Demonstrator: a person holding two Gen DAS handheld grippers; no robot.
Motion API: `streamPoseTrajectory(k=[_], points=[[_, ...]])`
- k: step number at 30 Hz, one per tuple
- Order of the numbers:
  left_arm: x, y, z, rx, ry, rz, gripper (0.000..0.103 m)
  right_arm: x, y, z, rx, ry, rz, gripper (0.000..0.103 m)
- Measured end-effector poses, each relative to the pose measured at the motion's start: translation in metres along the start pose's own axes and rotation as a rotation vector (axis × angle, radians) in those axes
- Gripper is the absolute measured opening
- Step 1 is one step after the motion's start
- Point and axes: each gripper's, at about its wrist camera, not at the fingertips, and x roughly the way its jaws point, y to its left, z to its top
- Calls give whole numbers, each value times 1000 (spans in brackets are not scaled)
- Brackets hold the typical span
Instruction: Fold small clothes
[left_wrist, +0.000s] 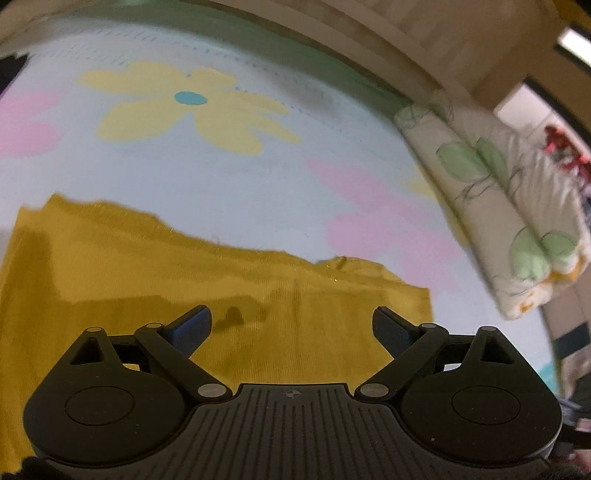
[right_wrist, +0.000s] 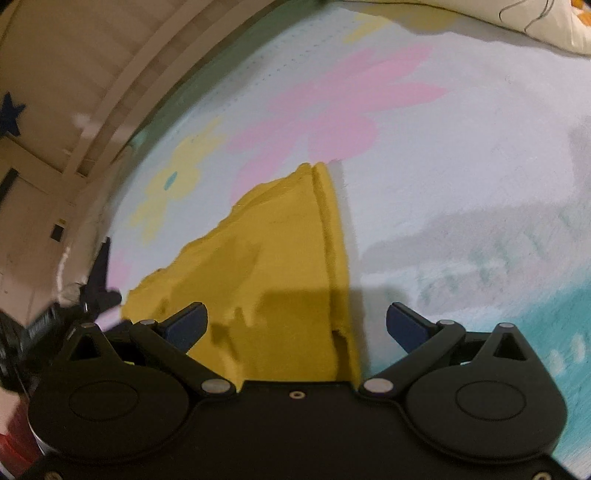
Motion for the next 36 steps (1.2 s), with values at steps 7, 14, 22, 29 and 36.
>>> streamPoseTrajectory(k=[7, 14, 22, 29, 36], points=[[28, -2, 7, 48, 6, 205, 95, 4, -4, 6, -3, 7, 4, 103], [52, -4, -2, 189, 76, 356, 96, -2, -3, 13, 9, -16, 39, 103], [22, -5, -31, 240, 106, 327, 96, 1, -9, 15, 37, -22, 79, 103], [-3, -2, -65, 265, 141, 278, 96, 8, -16, 12, 57, 12, 164, 103], [3, 1, -63, 275, 114, 260, 96, 28, -23, 2, 75, 80, 206, 103]])
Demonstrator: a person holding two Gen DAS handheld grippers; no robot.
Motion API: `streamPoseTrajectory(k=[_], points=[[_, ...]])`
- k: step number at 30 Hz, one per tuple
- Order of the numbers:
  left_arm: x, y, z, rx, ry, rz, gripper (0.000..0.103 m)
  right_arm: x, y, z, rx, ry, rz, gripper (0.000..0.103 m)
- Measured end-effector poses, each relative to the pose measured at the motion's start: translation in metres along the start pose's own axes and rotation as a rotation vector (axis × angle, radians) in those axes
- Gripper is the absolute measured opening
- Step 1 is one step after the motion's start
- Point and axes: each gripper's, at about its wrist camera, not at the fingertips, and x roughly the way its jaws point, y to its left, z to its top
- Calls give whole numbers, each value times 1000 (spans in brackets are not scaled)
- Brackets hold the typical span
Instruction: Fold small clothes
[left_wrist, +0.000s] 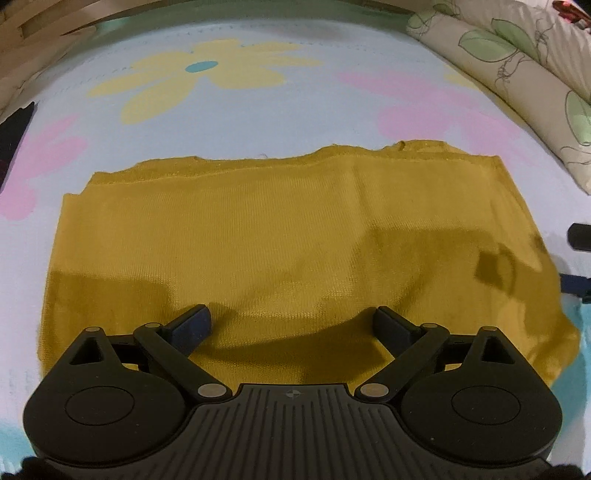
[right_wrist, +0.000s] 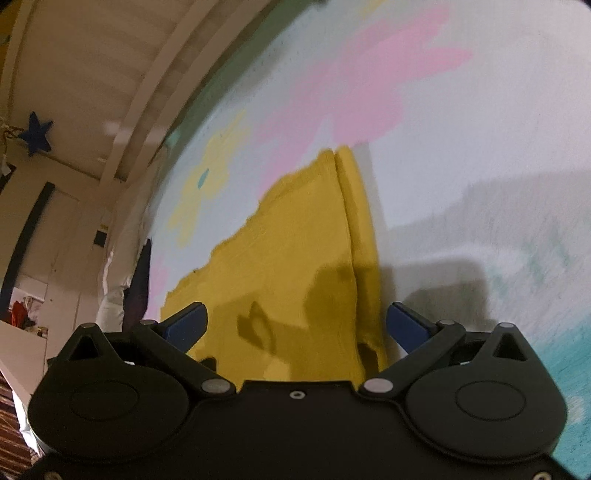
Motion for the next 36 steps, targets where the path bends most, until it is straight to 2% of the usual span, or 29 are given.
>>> streamPoseTrajectory(k=[5, 11, 15, 18, 20, 22, 24, 28, 32, 36], points=[[2, 0, 0, -7, -5, -17, 102, 4, -7, 0, 20, -30, 63, 103], [4, -1, 6, -21, -9, -18, 102, 13, -5, 9, -12, -46, 118, 103], [2, 5, 15, -78, -27, -35, 101, 17, 3, 12, -27, -34, 69, 103], [2, 10, 23, -132, -55, -27, 101, 19, 7, 13, -56, -17, 63, 102], [5, 13, 29, -159, -69, -16, 101, 17, 5, 15, -59, -8, 52, 86], [10, 12, 33, -161, -68, -5, 101, 16, 1, 17, -50, 11, 20, 45], [15, 7, 36, -139, -68, 29, 101, 16, -4, 16, -51, 29, 9, 31], [28, -6, 35, -44, -74, 85, 103, 9, 0, 18, -53, 24, 2, 25], [25, 2, 39, -102, -64, 45, 101, 2, 20, 19, -105, 10, 6, 25], [13, 19, 38, -180, -80, 7, 101, 1, 34, 19, -73, 3, 63, 25]])
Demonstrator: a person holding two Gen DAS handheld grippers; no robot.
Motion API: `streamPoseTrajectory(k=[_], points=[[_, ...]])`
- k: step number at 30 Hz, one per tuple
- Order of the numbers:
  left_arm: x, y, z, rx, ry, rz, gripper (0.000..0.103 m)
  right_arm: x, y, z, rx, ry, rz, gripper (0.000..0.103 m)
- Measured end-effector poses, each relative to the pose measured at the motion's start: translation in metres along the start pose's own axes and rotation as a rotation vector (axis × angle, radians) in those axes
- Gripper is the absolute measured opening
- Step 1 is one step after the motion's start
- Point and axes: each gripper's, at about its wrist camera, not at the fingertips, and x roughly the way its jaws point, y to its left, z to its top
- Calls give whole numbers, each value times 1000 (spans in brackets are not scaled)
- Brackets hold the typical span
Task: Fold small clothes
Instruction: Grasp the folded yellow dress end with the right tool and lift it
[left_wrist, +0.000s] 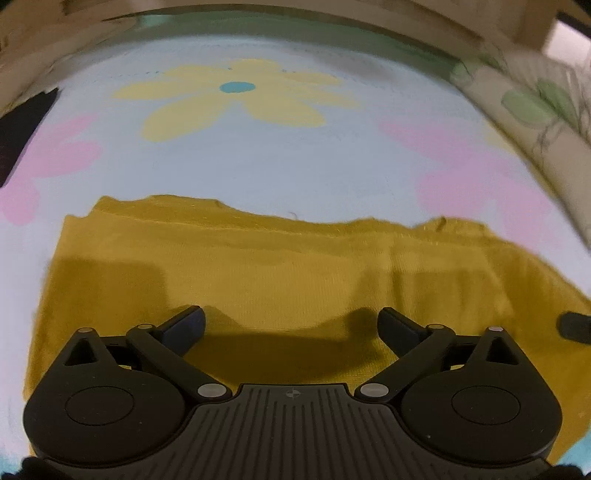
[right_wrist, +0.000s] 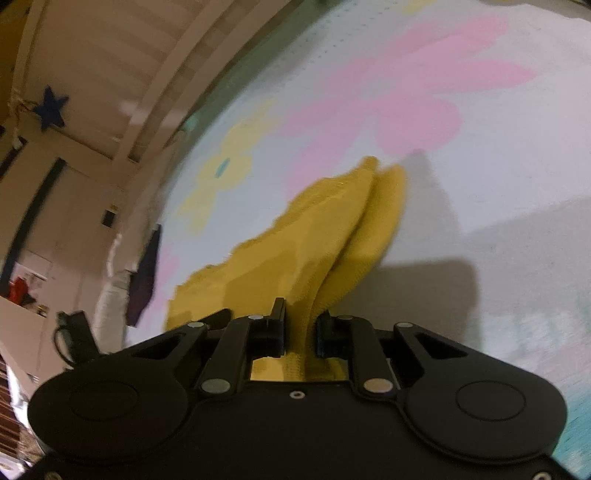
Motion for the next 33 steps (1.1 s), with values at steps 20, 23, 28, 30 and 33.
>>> streamPoseTrajectory(k=[20, 23, 28, 30, 33], points=[[-56, 117, 11, -176, -77, 12, 101, 60, 81, -23, 113, 43, 253, 25], [-62, 135, 9, -203, -83, 23, 101, 74, 91, -29, 130, 56, 276, 25], [-68, 161, 5, -243, -80, 34, 101, 93, 103, -40, 150, 60, 288, 25], [-70, 169, 3, -258, -80, 34, 101, 98, 108, -44, 141, 59, 279, 25], [-73, 179, 1, -277, -77, 28, 101, 109, 115, -52, 124, 66, 261, 25]])
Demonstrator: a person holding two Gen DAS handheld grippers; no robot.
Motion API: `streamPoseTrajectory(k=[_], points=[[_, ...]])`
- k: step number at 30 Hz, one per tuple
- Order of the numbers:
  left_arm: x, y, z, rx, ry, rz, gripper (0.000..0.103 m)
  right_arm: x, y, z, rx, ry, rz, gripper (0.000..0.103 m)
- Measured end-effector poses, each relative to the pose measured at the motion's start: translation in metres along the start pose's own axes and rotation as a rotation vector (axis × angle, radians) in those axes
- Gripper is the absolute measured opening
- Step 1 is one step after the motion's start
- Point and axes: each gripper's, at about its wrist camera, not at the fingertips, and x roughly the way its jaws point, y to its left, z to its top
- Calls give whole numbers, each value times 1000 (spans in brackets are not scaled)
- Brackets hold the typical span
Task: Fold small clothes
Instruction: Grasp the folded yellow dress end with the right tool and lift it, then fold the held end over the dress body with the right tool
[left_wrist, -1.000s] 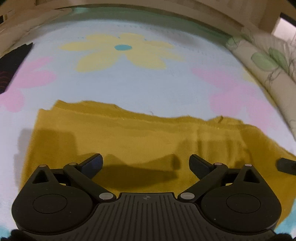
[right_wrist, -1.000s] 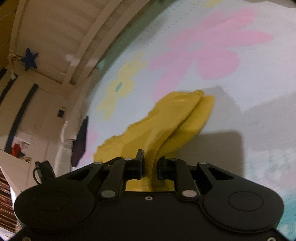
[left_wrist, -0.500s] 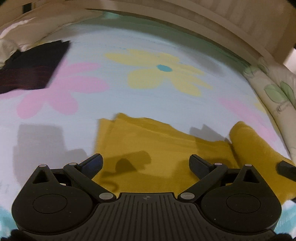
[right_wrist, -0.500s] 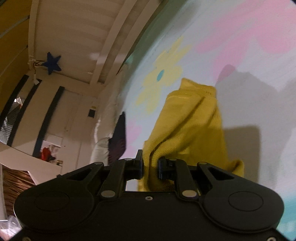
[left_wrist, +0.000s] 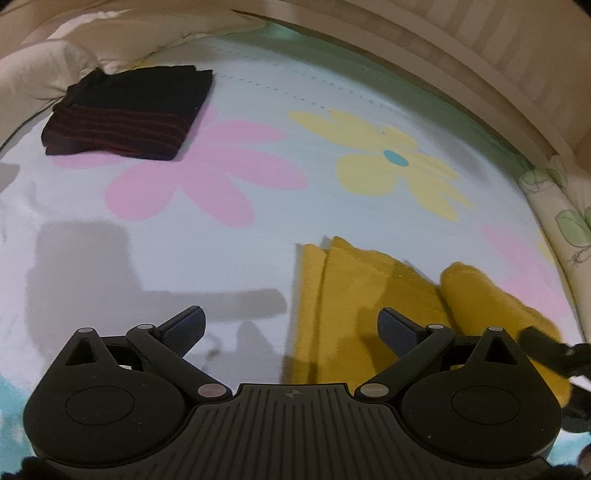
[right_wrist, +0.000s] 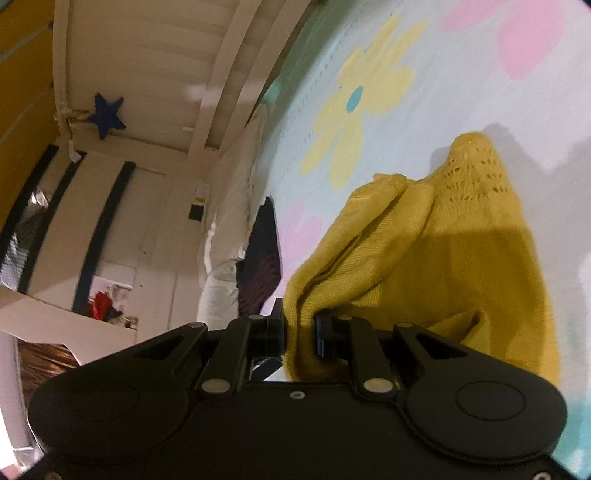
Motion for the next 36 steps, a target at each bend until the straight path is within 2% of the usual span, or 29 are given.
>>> streamPoseTrajectory(k=[11, 18, 20, 24, 31, 36], points=[[4, 20, -6, -1, 49, -10, 101, 37, 5, -24, -81, 30, -116, 25], [0, 28, -8, -17, 54, -13, 101, 47, 9, -32, -148, 58, -149, 28], [0, 29, -8, -21, 53, -13, 101, 48, 9, -33, -160, 70, -131, 31], [-3, 33, -7, -31, 47, -16, 101, 47, 24, -35, -233, 103, -74, 59], [-7, 37, -3, -59, 28, -17, 101, 22, 43, -28, -232, 96, 57, 61], [-11, 31, -1, -56, 19, -34, 101, -2, 52, -19, -269, 33, 45, 61]])
